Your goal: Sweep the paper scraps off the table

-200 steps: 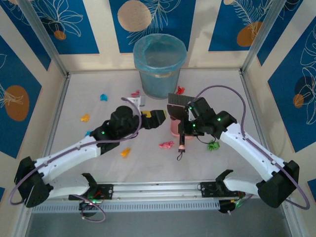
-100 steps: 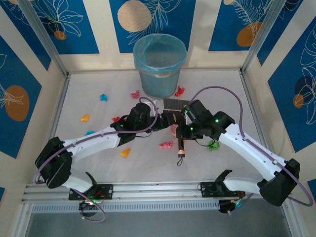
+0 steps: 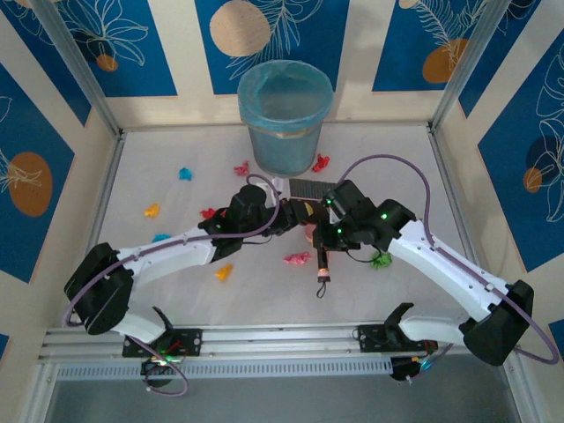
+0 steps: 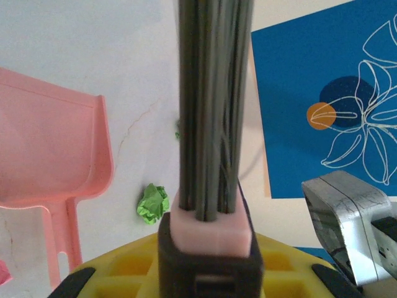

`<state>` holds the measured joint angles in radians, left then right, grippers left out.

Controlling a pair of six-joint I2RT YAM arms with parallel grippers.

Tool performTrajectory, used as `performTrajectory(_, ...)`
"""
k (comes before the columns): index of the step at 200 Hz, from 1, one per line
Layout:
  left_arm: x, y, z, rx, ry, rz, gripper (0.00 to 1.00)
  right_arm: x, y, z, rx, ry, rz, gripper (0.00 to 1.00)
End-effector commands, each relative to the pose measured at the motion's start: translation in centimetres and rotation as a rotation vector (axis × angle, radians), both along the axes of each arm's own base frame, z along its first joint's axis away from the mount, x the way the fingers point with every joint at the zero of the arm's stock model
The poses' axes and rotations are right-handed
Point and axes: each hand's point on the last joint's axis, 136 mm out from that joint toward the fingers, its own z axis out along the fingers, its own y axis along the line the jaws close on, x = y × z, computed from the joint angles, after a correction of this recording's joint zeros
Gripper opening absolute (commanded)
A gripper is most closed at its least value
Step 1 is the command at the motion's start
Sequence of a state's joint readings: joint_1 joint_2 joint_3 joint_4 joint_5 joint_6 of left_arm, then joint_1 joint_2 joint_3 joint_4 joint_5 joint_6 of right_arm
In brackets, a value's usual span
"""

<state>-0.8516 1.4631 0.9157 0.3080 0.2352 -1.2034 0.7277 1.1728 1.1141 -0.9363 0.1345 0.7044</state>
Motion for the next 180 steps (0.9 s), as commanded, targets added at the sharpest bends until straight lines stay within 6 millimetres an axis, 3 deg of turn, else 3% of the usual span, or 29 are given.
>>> performTrajectory(1, 1.3, 1.2, 0.2, -0.034, 0.023, 0.088, 0.00, 0.1, 1.1, 1.5, 0.096, -0.030, -0.030, 0.24)
performTrajectory(24, 1.6, 2.3, 0.3, -0.056, 0.063, 0.151, 0.00, 0.0, 0.8, 2.3, 0.162, -0.083, -0.067, 0.44)
performTrajectory(46, 2.0, 3.8, -0.1, -0.089, 0.137, 0.226, 0.00, -0.3, -0.7, 3.6, 0.203, -0.166, -0.110, 0.62)
performTrajectory(73, 2.2, 6.4, -0.5, -0.061, 0.244, 0.328, 0.00, -1.0, -3.3, 4.8, 0.228, -0.283, -0.163, 0.71)
performTrajectory(89, 2.1, 8.4, -1.0, -0.026, 0.308, 0.427, 0.00, -1.5, -3.6, 5.6, 0.317, -0.363, -0.157, 0.75)
performTrajectory(114, 2.1, 12.1, -1.6, 0.018, 0.381, 0.598, 0.00, -1.9, -3.6, 5.1, 0.430, -0.434, -0.161, 0.78)
performTrajectory(141, 1.9, 15.5, -1.2, 0.034, 0.408, 0.735, 0.00, -2.2, -2.6, 4.0, 0.429, -0.426, -0.128, 0.81)
performTrajectory(180, 1.3, 17.5, -0.8, 0.021, 0.444, 0.830, 0.00, -2.4, 2.2, 4.3, 0.450, -0.534, 0.015, 0.84)
